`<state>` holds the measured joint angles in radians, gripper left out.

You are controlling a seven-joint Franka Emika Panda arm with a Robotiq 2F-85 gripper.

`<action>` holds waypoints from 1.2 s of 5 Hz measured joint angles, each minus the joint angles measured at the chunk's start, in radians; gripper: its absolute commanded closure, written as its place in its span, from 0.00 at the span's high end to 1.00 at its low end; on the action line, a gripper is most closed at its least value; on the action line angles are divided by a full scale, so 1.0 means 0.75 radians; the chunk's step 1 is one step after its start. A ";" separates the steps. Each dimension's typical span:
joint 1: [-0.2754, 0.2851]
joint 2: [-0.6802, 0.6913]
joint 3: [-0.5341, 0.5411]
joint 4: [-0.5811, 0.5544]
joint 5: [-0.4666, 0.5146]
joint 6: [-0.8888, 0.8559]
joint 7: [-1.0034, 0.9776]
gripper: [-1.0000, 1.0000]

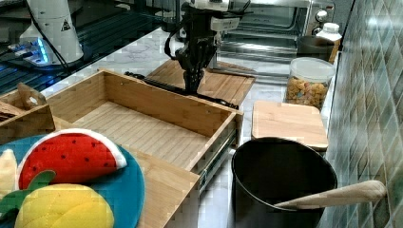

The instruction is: Close the drawer.

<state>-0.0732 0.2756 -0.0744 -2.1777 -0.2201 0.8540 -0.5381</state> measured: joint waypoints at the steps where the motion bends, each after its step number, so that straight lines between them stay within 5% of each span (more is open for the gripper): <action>1: 0.000 -0.006 -0.010 -0.013 -0.003 0.016 -0.031 0.00; 3: 0.059 -0.012 -0.150 -0.016 -0.001 0.004 -0.460 0.00; 6: -0.140 0.003 -0.220 0.005 0.072 0.106 -0.708 0.00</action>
<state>-0.1780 0.2781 -0.2391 -2.1738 -0.1664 0.9336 -1.0693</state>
